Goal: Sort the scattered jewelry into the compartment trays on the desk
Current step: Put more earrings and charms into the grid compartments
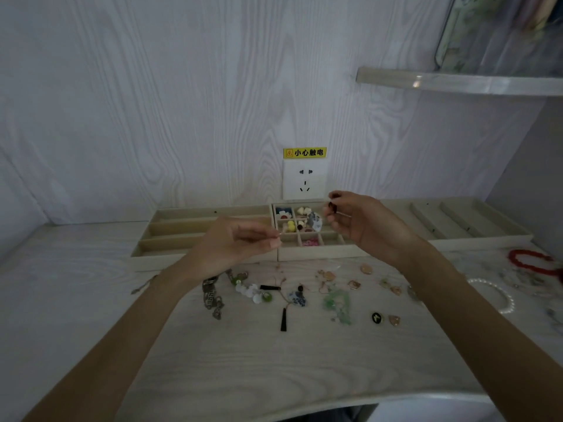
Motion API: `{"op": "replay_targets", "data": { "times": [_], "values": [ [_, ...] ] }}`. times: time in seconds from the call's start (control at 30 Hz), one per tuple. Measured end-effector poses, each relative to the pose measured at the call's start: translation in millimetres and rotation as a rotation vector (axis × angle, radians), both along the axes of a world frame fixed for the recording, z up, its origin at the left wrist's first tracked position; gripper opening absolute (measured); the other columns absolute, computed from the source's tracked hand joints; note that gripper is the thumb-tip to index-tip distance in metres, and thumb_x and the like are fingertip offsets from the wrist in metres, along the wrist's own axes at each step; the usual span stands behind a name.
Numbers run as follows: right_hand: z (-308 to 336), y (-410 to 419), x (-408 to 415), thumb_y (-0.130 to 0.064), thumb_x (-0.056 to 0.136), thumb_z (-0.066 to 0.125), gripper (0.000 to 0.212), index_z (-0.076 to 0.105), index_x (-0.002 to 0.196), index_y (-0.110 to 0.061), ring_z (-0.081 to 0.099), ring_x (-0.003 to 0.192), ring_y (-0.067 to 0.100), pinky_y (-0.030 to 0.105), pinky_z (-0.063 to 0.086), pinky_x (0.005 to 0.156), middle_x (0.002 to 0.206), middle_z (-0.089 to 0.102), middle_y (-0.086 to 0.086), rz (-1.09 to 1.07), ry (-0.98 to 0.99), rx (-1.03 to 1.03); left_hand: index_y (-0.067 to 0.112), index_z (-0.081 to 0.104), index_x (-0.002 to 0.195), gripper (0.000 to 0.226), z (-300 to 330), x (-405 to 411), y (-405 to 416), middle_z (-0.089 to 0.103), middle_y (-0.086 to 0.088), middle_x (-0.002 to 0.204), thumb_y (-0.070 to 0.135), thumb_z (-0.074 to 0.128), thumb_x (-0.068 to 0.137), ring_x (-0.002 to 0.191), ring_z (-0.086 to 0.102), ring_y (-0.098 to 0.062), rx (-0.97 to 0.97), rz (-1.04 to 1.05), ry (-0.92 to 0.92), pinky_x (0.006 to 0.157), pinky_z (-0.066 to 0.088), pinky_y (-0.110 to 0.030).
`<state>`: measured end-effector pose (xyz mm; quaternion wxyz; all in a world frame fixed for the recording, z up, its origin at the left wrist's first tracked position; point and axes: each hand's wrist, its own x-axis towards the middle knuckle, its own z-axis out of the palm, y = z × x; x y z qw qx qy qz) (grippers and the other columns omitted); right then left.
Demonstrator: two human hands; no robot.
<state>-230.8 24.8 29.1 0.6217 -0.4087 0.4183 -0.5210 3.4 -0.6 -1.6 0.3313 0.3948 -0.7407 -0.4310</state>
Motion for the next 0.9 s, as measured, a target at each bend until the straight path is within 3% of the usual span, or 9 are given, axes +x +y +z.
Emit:
{"op": "replay_targets", "data": {
  "times": [0.07,0.23,0.33,0.47,0.63,0.7,0.8,0.83,0.9],
  "values": [
    [-5.3,4.8,3.5,-0.001,0.091,0.041,0.013,0.049,0.087,-0.011,0.052,0.053,0.009,0.015,0.048,0.05,0.066,0.056,0.003,0.094,-0.032,0.018,0.024,0.072,0.102,0.022,-3.5,3.9,6.2,0.073,0.014,0.095,0.028,0.067,0.081,0.087,0.066,0.004,0.022,0.003,0.016,0.076,0.047,-0.005],
    [-14.5,5.5,10.2,0.002,0.088,0.055,0.012,0.059,0.09,-0.01,0.045,0.045,0.007,0.014,0.041,0.043,0.056,0.05,0.002,0.088,0.261,-0.069,0.025,0.069,0.105,0.02,-6.6,10.4,11.8,0.074,0.009,0.088,0.03,0.058,0.088,0.077,0.064,0.001,0.049,0.01,0.015,0.071,0.045,-0.006],
    [-9.8,4.0,8.7,0.0,0.088,0.057,0.012,0.063,0.091,-0.009,0.048,0.048,0.007,0.014,0.042,0.045,0.057,0.053,0.001,0.086,0.325,-0.11,0.027,0.068,0.102,0.018,-5.0,16.2,9.7,0.074,0.009,0.087,0.027,0.059,0.088,0.078,0.065,0.001,0.053,-0.037,-0.044,0.073,0.047,-0.008],
    [-1.8,3.0,9.1,-0.005,0.088,0.058,0.01,0.065,0.091,-0.011,0.047,0.05,0.007,0.013,0.041,0.046,0.061,0.055,0.001,0.116,0.393,-0.121,0.028,0.07,0.102,0.019,-10.8,19.6,11.1,0.073,0.011,0.092,0.026,0.066,0.084,0.085,0.066,0.0,0.004,-0.115,-0.247,0.078,0.049,-0.011],
    [7.7,3.5,11.3,-0.007,0.091,0.055,0.01,0.064,0.094,-0.009,0.051,0.052,0.006,0.013,0.044,0.049,0.066,0.056,0.003,0.124,0.388,-0.133,0.041,0.07,0.096,0.022,-14.7,20.7,14.3,0.07,0.022,0.094,0.036,0.076,0.075,0.082,0.064,0.002,-0.066,-0.124,-0.458,0.081,0.053,-0.028],
    [13.8,2.9,12.3,-0.008,0.092,0.053,0.012,0.064,0.097,-0.008,0.052,0.055,0.008,0.014,0.046,0.052,0.067,0.058,0.002,0.126,0.363,-0.133,0.045,0.066,0.098,0.023,-6.3,18.9,15.8,0.067,0.026,0.099,0.038,0.073,0.076,0.08,0.062,0.006,-0.085,-0.112,-0.456,0.079,0.052,-0.024],
    [25.8,2.0,15.5,-0.007,0.094,0.05,0.015,0.063,0.1,-0.009,0.054,0.059,0.009,0.015,0.048,0.055,0.068,0.06,0.002,0.145,0.33,-0.134,0.037,0.067,0.107,0.023,9.3,10.6,15.8,0.063,0.025,0.106,0.033,0.065,0.085,0.065,0.062,0.01,-0.143,-0.048,-0.368,0.063,0.046,-0.008],
    [30.1,1.9,17.3,-0.007,0.094,0.049,0.015,0.062,0.101,-0.008,0.054,0.059,0.009,0.015,0.048,0.056,0.069,0.06,0.002,0.158,0.323,-0.137,0.034,0.067,0.11,0.025,14.5,8.0,14.4,0.063,0.022,0.106,0.033,0.065,0.085,0.061,0.063,0.008,-0.139,-0.02,-0.339,0.059,0.045,-0.006],
    [38.0,1.8,21.0,-0.005,0.094,0.049,0.016,0.061,0.104,-0.007,0.055,0.061,0.009,0.015,0.049,0.058,0.072,0.059,0.003,0.197,0.307,-0.146,0.034,0.067,0.112,0.031,24.7,3.2,11.8,0.067,0.019,0.103,0.036,0.069,0.081,0.071,0.069,-0.004,-0.1,-0.008,-0.288,0.056,0.049,-0.01]
  ]
}}
